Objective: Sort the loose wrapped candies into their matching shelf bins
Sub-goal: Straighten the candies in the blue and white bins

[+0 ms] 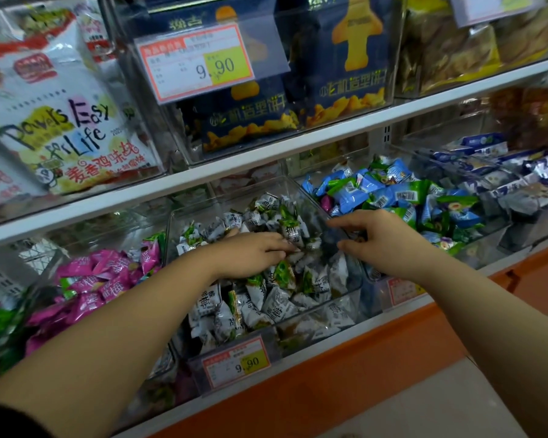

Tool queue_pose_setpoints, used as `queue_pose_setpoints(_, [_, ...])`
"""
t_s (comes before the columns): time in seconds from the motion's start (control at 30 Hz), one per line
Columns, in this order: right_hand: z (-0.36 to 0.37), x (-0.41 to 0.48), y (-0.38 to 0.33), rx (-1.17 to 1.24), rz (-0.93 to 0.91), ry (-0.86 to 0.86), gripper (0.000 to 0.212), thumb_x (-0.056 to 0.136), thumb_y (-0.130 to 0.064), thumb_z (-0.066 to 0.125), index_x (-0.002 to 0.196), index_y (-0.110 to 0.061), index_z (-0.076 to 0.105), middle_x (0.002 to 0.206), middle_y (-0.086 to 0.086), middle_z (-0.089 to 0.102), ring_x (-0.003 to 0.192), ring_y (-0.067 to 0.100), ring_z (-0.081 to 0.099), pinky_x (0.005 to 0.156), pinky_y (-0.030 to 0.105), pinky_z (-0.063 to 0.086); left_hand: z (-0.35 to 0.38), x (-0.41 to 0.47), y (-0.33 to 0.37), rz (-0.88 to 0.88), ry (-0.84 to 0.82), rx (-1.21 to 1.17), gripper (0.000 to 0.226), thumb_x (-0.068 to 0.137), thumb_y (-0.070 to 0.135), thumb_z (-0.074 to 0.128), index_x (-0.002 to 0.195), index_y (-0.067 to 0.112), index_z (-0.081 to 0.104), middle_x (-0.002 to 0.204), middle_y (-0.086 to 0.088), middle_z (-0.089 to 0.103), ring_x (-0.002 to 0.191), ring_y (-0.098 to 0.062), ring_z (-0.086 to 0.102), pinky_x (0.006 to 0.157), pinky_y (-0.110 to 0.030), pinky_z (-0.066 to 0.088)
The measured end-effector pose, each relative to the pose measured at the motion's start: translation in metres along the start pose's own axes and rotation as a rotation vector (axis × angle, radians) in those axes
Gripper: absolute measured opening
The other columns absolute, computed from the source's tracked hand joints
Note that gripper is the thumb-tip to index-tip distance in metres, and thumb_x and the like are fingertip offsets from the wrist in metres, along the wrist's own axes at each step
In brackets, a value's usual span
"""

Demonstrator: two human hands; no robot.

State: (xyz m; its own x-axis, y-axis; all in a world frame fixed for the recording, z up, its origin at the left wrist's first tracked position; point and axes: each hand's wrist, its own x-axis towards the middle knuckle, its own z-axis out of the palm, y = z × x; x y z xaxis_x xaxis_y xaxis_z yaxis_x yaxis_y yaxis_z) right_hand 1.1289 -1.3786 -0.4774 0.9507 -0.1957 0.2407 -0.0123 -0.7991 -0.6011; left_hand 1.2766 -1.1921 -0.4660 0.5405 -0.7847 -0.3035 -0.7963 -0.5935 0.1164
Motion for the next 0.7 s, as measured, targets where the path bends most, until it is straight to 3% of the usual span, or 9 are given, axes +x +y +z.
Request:
queue_pose_setpoints(0.1, [0.000, -0.001, 0.000, 0.001, -0.005, 0.011, 0.040, 0.092, -0.021, 0.060, 0.132, -0.024, 0.055, 0.125, 0.003, 0.059, 0.104, 0.014, 0.053, 0.081, 0.022, 0.035, -0.001, -0.016, 0.007, 0.017, 0.000, -0.002, 0.040, 0.101, 0.046, 0.024, 0.140, 0.048, 0.033, 0.157, 0.016, 0.014, 0.144, -0.008, 0.014, 0.114, -0.055, -0.010])
queue_pose_setpoints(0.2, [0.001, 0.000, 0.002, 0.007, -0.008, 0.012, 0.040, 0.092, -0.021, 0.060, 0.132, -0.024, 0.055, 0.096, -0.011, 0.054, 0.081, 0.001, 0.043, 0.071, 0.016, 0.034, 0.000, -0.030, 0.011, 0.036, -0.001, 0.089, 0.045, 0.098, 0.054, 0.021, 0.142, 0.047, 0.030, 0.156, 0.015, 0.015, 0.143, -0.009, 0.016, 0.114, -0.050, -0.016])
queue_pose_setpoints(0.27, [0.002, 0.000, 0.002, 0.009, -0.009, 0.009, 0.040, 0.092, -0.022, 0.060, 0.132, -0.024, 0.055, 0.089, -0.016, 0.049, 0.074, -0.002, 0.041, 0.063, 0.012, 0.032, 0.000, -0.040, 0.009, 0.026, 0.022, 0.148, 0.058, 0.090, 0.065, 0.019, 0.143, 0.044, 0.029, 0.155, 0.014, 0.017, 0.141, -0.010, 0.021, 0.114, -0.047, -0.016])
queue_pose_setpoints(0.37, [0.002, 0.000, 0.004, 0.001, -0.003, 0.006, 0.040, 0.092, -0.023, 0.060, 0.131, -0.026, 0.055, 0.118, 0.002, 0.060, 0.094, 0.012, 0.056, 0.075, 0.020, 0.037, 0.004, -0.051, -0.003, -0.030, 0.034, 0.240, 0.080, 0.076, 0.079, 0.017, 0.146, 0.040, 0.023, 0.154, 0.016, 0.016, 0.142, -0.008, 0.014, 0.116, -0.050, -0.011])
queue_pose_setpoints(0.43, [0.002, 0.000, 0.003, 0.005, 0.006, -0.001, 0.040, 0.092, -0.022, 0.060, 0.132, -0.026, 0.054, 0.118, 0.003, 0.059, 0.109, 0.020, 0.056, 0.079, 0.022, 0.035, 0.007, -0.056, -0.014, -0.061, 0.037, 0.273, 0.087, 0.072, 0.083, 0.017, 0.148, 0.040, 0.016, 0.155, 0.016, 0.014, 0.143, -0.007, 0.007, 0.116, -0.048, -0.010])
queue_pose_setpoints(0.7, [0.002, 0.000, 0.001, 0.008, 0.017, -0.003, 0.040, 0.092, -0.021, 0.060, 0.132, -0.026, 0.054, 0.128, 0.005, 0.058, 0.114, 0.020, 0.054, 0.082, 0.021, 0.035, 0.007, -0.059, -0.035, -0.107, 0.076, 0.157, 0.108, 0.056, 0.092, 0.012, 0.149, 0.038, 0.015, 0.156, 0.016, 0.011, 0.144, -0.006, -0.003, 0.115, -0.033, 0.002])
